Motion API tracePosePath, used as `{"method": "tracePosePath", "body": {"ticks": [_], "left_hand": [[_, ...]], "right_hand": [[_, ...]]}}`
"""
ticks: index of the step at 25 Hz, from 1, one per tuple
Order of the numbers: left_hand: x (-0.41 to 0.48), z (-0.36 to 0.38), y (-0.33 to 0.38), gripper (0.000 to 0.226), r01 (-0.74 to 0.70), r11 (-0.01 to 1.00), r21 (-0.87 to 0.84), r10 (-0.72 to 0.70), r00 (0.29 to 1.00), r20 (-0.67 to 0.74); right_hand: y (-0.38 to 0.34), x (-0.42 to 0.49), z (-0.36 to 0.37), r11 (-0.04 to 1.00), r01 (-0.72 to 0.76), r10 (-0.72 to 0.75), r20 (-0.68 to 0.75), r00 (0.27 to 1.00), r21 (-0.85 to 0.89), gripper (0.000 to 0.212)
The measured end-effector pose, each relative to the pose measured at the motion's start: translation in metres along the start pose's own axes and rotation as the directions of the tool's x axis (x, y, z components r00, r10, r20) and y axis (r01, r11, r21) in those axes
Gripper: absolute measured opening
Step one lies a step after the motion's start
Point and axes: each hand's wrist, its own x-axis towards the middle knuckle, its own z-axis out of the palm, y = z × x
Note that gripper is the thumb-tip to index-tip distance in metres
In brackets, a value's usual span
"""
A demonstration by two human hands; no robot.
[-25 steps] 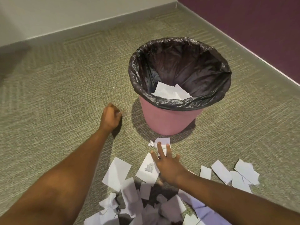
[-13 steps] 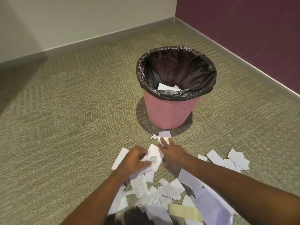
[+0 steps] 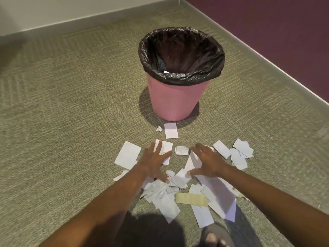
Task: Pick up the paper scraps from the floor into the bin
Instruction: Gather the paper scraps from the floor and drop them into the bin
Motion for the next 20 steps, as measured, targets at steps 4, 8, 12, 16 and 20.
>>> {"method": "tracePosePath", "body": {"ticks": [4, 8, 12, 16, 20], "left_hand": [[-0.008, 0.014, 0.005, 0.105, -0.030, 0.999, 0.012, 0.030, 0.999, -0.022], [-0.020, 0.014, 0.018, 0.070, -0.087, 0.993, 0.076, 0.095, 0.989, -0.111], [-0.019, 0.006, 0.023, 0.044, -0.151, 0.981, 0.125, 0.168, 0.976, -0.141], [-0.019, 0.010, 0.025, 0.038, -0.187, 0.965, 0.185, 0.216, 0.965, -0.152], [-0.018, 0.020, 0.028, 0.047, -0.163, 0.965, 0.205, 0.212, 0.947, -0.243]], "right_hand": [[-0.013, -0.022, 0.029, 0.993, 0.101, -0.093, 0.136, 0.986, -0.056, 0.126], [-0.044, -0.037, 0.054, 0.992, 0.126, -0.126, 0.057, 0.990, 0.004, 0.124], [-0.069, -0.043, 0.073, 0.974, 0.176, -0.178, 0.000, 0.984, -0.143, 0.108], [-0.075, -0.041, 0.070, 0.920, 0.237, -0.263, -0.043, 0.964, -0.312, 0.081], [-0.080, -0.041, 0.058, 0.875, 0.297, -0.332, -0.026, 0.943, -0.383, 0.052]]}}
